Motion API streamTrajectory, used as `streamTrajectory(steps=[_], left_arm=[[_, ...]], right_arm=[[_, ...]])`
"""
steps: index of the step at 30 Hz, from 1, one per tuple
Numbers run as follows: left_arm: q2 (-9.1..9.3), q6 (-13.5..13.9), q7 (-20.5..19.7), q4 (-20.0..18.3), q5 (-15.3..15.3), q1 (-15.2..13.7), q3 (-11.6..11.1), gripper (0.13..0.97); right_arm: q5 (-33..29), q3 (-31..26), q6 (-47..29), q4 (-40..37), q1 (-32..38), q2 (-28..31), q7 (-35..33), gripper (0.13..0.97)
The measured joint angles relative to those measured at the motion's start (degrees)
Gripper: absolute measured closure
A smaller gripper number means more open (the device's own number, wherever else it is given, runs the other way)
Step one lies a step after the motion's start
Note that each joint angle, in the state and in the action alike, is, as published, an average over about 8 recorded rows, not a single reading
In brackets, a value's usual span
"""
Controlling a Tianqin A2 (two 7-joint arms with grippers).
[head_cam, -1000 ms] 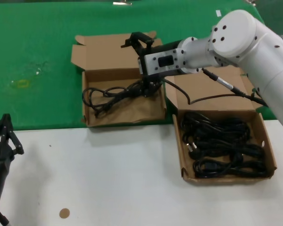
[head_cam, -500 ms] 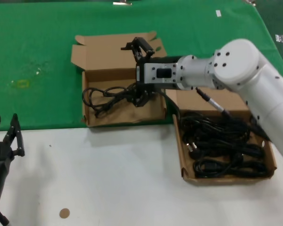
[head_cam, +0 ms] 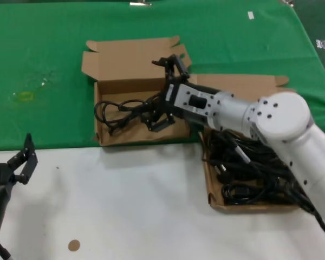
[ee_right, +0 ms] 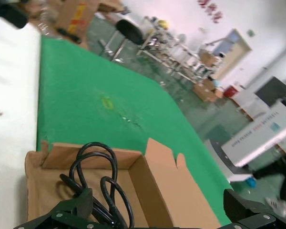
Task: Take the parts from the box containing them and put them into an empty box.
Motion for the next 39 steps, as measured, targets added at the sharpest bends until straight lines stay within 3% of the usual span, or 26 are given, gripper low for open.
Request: streamTrajectory(steps=[8,17,26,39], left_arm=[[0.0,0.0,0.0,0.0,0.0,0.0,0.0,0.479],[0.0,0.0,0.0,0.0,0.0,0.0,0.0,0.291],[0.0,0.0,0.0,0.0,0.0,0.0,0.0,0.175],[0.0,0.0,0.0,0.0,0.0,0.0,0.0,0.132]], right_arm=[[3.3,3.6,4.9,5.9,-7.4,0.7,3.0,0.129],[6.9,7.7,10.4,12.5,-15.8,1.5,6.3,0.129],[10.6,11.7,15.8,19.1,-24.2,2.4,9.6,0.129],[15.9,17.6,23.7,28.7,-36.3,3.6,14.5,0.129]])
